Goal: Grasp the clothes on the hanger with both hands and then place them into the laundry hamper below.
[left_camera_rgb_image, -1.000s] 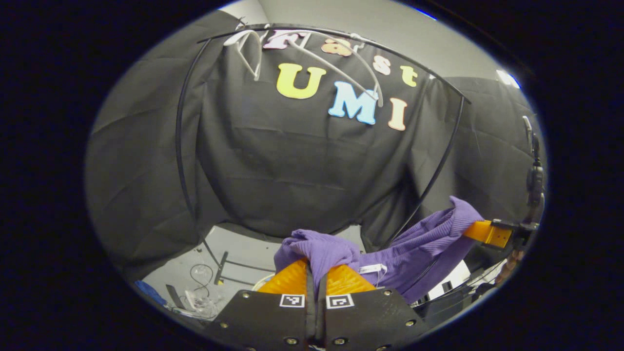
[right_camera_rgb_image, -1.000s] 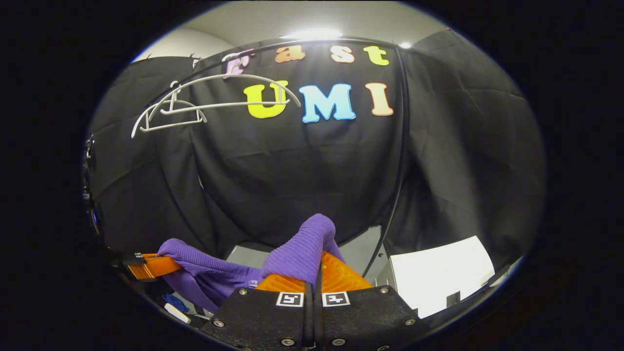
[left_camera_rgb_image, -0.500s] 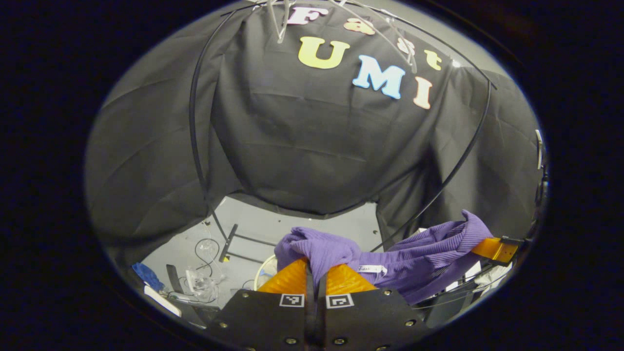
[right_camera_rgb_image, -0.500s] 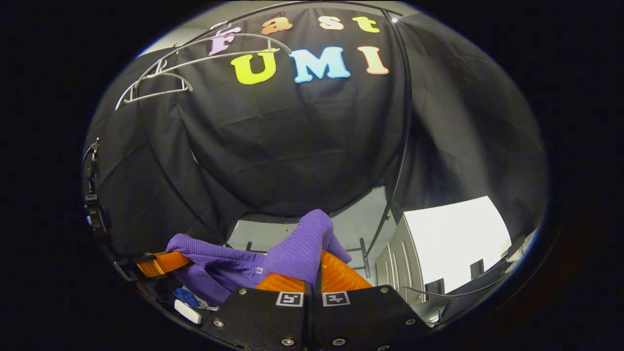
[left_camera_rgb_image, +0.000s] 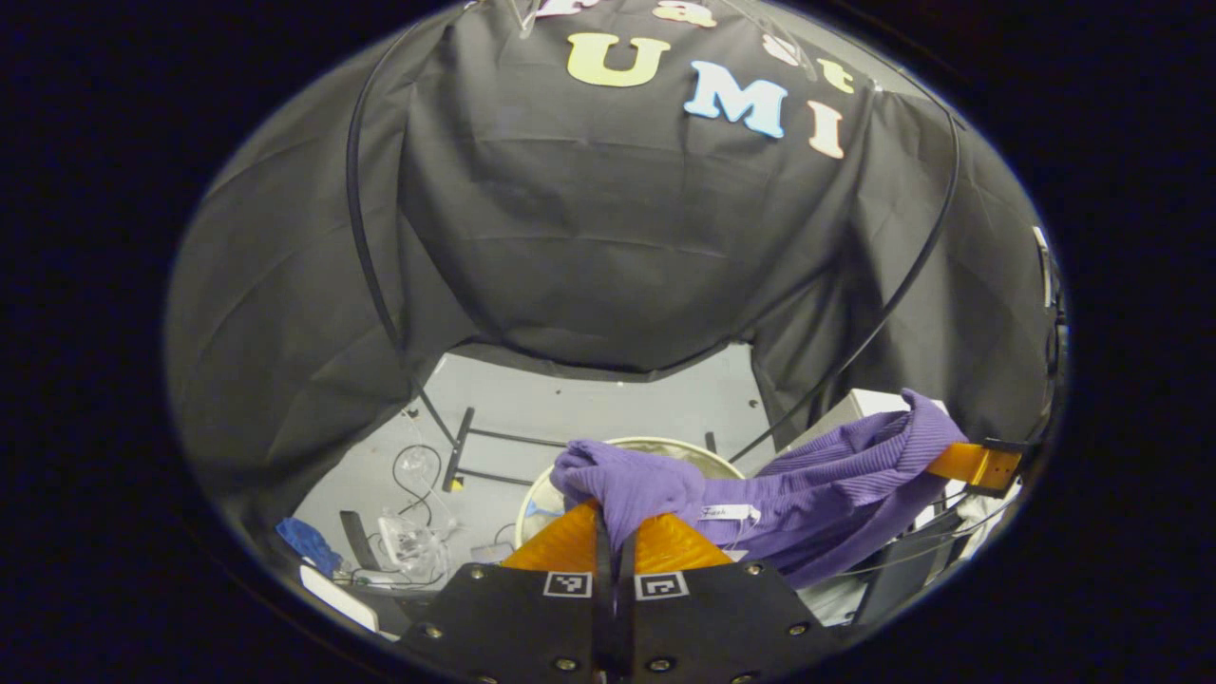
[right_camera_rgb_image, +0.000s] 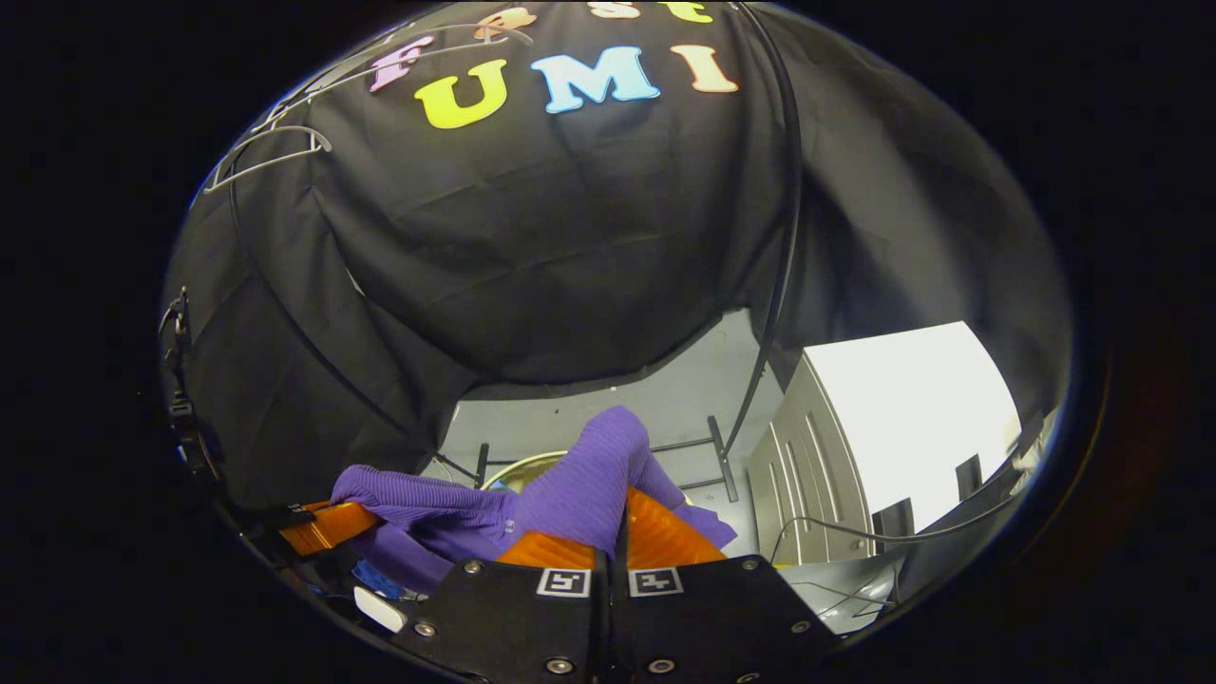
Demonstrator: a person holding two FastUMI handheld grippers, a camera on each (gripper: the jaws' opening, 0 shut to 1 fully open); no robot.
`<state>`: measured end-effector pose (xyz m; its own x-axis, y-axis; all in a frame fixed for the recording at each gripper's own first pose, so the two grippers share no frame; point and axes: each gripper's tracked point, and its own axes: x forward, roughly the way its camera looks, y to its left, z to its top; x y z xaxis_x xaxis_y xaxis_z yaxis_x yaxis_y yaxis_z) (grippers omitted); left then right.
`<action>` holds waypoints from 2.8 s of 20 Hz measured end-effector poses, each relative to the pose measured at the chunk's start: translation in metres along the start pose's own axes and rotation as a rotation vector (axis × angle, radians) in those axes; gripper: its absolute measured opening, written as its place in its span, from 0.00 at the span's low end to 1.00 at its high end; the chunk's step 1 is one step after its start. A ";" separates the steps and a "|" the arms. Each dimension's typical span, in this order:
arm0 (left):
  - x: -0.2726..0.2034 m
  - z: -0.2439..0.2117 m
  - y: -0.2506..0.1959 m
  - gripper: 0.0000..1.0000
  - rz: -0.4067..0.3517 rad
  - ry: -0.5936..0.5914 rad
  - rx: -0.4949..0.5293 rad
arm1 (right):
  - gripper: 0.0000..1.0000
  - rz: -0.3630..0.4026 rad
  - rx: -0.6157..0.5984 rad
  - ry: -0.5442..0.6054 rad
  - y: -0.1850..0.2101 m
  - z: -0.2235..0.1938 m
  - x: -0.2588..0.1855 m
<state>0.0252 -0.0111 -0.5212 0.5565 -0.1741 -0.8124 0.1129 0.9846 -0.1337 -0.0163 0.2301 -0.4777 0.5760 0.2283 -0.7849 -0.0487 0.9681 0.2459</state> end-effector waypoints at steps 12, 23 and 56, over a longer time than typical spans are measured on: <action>0.068 -0.021 -0.009 0.01 -0.042 0.050 0.005 | 0.02 -0.030 -0.027 0.093 -0.004 -0.032 0.038; 0.065 -0.043 -0.003 0.05 -0.052 0.121 -0.014 | 0.11 0.021 -0.048 0.221 0.019 -0.047 0.033; -0.403 0.283 -0.197 0.99 0.137 -0.895 -0.028 | 0.95 -0.100 -0.094 -0.800 -0.267 0.300 -0.305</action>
<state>0.0115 -0.1395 -0.0073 0.9968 0.0080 -0.0790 -0.0152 0.9957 -0.0914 0.0657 -0.1290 -0.1333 0.9886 0.0319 -0.1472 -0.0143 0.9928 0.1191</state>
